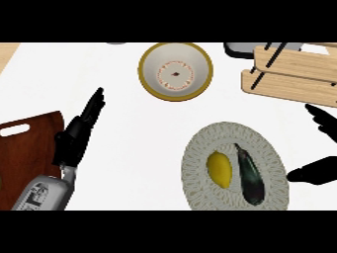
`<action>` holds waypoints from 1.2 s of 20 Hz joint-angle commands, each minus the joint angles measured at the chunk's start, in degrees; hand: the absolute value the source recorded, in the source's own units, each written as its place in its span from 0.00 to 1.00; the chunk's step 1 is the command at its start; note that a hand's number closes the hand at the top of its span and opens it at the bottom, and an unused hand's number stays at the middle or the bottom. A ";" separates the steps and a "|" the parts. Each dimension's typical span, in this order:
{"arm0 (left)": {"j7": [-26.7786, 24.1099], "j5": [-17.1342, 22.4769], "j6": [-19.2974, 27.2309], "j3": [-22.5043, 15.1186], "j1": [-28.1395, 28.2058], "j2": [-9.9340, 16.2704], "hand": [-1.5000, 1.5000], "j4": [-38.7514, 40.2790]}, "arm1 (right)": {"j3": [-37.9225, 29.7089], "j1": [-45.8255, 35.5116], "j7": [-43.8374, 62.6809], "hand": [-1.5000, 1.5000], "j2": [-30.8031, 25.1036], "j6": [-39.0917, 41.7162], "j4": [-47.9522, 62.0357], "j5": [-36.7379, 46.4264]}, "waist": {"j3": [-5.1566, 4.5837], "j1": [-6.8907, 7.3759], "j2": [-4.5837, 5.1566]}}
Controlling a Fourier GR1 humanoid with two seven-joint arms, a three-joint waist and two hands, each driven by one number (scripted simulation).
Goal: Pick the eggplant from the placemat and place it in the tiered shelf
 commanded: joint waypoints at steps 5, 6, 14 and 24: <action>-1.63 -0.84 -0.92 1.98 -0.47 -0.53 0.50 1.70 | 4.86 -12.34 21.70 0.00 1.08 8.97 -5.04 1.60 | 0.09 -0.40 0.00; 2.55 -1.59 0.32 0.66 0.59 -1.08 0.50 -2.91 | 5.92 -13.31 22.13 0.00 3.20 9.38 -2.86 2.71 | 0.12 -0.13 -0.04; 2.21 -2.27 -2.03 1.94 2.40 -2.47 0.50 -4.22 | 6.21 -13.94 25.19 0.00 10.71 8.71 -3.91 9.95 | 0.14 -0.41 -0.07; 0.66 -4.74 -2.86 2.06 3.17 -4.25 0.50 -1.61 | 5.05 -13.25 31.10 0.00 13.60 9.68 -7.43 12.66 | 0.13 -0.71 -0.17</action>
